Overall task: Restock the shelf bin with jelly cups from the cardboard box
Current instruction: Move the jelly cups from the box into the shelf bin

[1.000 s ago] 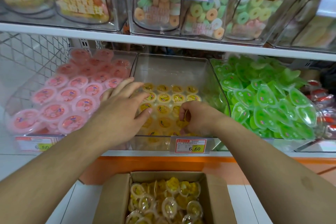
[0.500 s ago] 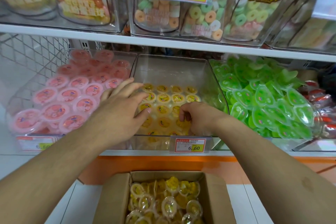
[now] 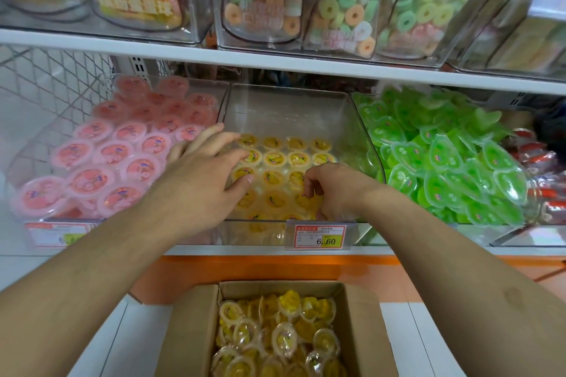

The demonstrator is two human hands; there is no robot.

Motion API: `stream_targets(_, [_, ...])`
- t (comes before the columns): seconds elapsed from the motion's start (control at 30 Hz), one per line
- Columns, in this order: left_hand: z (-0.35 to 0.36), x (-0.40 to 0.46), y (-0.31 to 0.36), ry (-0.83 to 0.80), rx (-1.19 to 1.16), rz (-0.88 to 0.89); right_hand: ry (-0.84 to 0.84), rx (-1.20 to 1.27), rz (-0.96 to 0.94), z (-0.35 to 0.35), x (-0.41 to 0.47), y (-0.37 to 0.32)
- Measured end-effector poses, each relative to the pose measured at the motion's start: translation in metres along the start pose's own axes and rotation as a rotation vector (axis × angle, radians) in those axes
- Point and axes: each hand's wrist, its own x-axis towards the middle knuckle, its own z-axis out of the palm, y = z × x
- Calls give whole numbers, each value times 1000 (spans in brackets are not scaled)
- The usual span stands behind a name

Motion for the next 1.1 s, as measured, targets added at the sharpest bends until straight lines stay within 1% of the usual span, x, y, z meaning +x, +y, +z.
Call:
stream_targets(0.1, [-4,-2,2,11,-22,9,35,110,-34,-6,-3,-2])
stream_targets(0.27, [-9,-19,10,63,-84,53,198,372,-77,-16,-30,-10])
stream_targets(0.37, [-10,-40,15,69,-139,91,263,448,-155,-15,-62,-14])
stream_targets(0.5, [-9,-77,28,98,-251,160,304,544,-275,0,-105,-19])
stream_targets(0.57, [3,-98,37,55,-341,150,269,588,-311,16,-124,-23])
stream_targets(0.63, [23,-118,45,-21,-378,125,188,529,-293,42,-136,-23])
stream_targets(0.73, [65,-138,44,-203,-337,52,21,315,-174,87,-138,-11])
stream_targets(0.83, [107,-150,32,-310,-251,-24,-118,219,-77,126,-133,8])
stream_targets(0.93, [147,-156,17,-389,-279,-93,-165,166,-24,155,-124,23])
stream_targets(1.1, [201,-152,5,-586,-403,-222,-193,296,75,208,-87,46])
